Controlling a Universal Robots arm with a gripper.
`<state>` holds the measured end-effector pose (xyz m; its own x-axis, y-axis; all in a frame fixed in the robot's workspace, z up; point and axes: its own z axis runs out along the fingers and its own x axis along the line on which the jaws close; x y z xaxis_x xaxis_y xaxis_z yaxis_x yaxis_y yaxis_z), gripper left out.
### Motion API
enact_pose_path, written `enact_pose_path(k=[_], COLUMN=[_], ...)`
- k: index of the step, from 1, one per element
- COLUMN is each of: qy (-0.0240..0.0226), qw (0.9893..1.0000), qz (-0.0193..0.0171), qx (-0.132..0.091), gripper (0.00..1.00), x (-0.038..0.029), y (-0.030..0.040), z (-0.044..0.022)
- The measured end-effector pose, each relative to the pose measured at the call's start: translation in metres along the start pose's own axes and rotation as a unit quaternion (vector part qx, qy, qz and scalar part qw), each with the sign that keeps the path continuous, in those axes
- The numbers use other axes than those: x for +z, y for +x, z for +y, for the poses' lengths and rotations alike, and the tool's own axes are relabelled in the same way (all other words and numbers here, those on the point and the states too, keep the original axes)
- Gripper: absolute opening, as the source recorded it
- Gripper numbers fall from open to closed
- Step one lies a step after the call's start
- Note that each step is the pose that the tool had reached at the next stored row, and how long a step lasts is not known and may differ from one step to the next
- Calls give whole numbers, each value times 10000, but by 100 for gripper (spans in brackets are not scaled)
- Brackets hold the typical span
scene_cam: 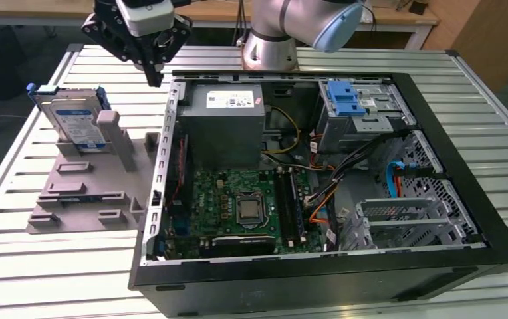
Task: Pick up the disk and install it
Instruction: 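Reach for the disk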
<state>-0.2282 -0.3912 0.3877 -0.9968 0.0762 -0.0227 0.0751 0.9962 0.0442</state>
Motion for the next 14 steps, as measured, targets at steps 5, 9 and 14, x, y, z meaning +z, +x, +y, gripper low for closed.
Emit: enact_pose_path(k=[5, 9, 14], qy=[0, 0, 0], qw=[10000, 10000, 10000], qz=[0, 1, 1], qx=[0, 0, 0], gripper=[11, 11, 11], x=[1, 2, 4], y=[30, 54, 83], z=[0, -1, -2])
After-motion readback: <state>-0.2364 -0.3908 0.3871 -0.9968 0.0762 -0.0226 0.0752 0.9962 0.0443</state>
